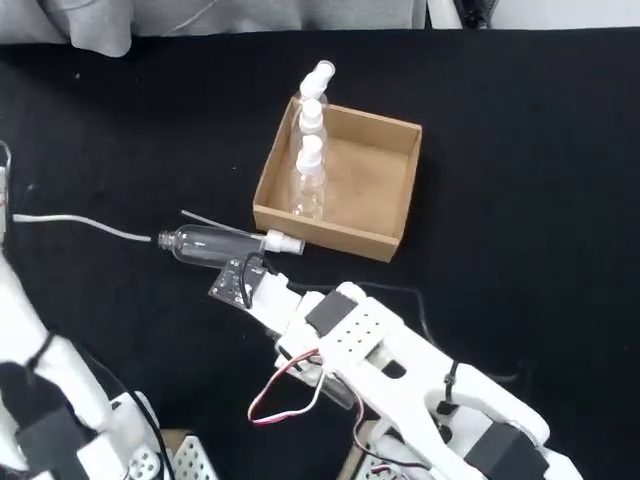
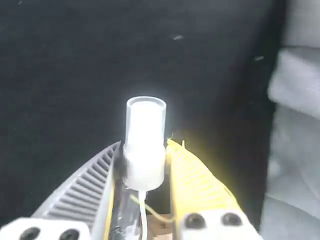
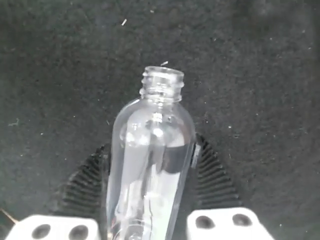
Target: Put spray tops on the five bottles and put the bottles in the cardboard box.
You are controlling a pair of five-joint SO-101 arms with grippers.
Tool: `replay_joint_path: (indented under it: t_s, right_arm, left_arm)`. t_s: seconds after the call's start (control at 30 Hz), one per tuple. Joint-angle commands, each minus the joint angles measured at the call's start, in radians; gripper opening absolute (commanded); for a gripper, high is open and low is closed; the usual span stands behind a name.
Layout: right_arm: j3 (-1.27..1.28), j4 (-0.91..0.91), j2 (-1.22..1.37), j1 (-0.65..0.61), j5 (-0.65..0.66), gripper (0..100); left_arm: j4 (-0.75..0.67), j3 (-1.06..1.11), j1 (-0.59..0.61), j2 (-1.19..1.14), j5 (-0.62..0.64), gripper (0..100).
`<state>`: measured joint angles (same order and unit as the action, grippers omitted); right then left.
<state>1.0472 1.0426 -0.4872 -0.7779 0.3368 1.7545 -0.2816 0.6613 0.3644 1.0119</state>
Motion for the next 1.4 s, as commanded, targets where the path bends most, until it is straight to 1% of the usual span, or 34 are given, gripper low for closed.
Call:
replay_joint_path:
  t_s: [0.0,0.17,0.3,0.37,0.5,0.73,0.9,1.1,1.23,1.37]
  right_arm:
    - [-0.061,0.011,-0.071,0.038,-0.009,5.7]
    - [-0.016,0.040,-0.208,0.038,-0.009,5.7]
    - [0.025,0.040,-0.325,0.040,-0.009,5.7]
    - [0.045,0.040,-0.377,0.066,-0.009,5.7]
    - [0.058,0.040,-0.447,0.140,-0.009,5.7]
    - [0.073,0.041,-0.498,0.147,-0.009,5.7]
    - [0.077,0.048,-0.558,0.150,-0.009,5.7]
    - [0.127,0.040,-0.664,0.152,-0.009,5.7]
    - [0.151,0.041,-0.727,0.152,-0.009,5.7]
    - [0.166,0.041,-0.777,0.152,-0.009,5.7]
  left_arm:
    - [-0.043,-0.031,-0.013,0.080,0.003,3]
    - [-0.038,0.013,-0.019,0.081,0.005,3]
    - [-0.040,0.047,-0.090,0.103,0.005,3]
    - [-0.048,0.064,-0.116,0.135,0.005,3]
    - [-0.052,0.064,-0.127,0.199,0.008,3]
    - [-0.150,0.170,-0.127,0.255,0.006,3]
    - [-0.190,0.239,-0.128,0.310,0.006,3]
    - [-0.256,0.355,-0.220,0.402,0.005,3]
    - [-0.328,0.441,-0.225,0.459,0.005,3]
    - [-0.364,0.504,-0.229,0.511,0.006,3]
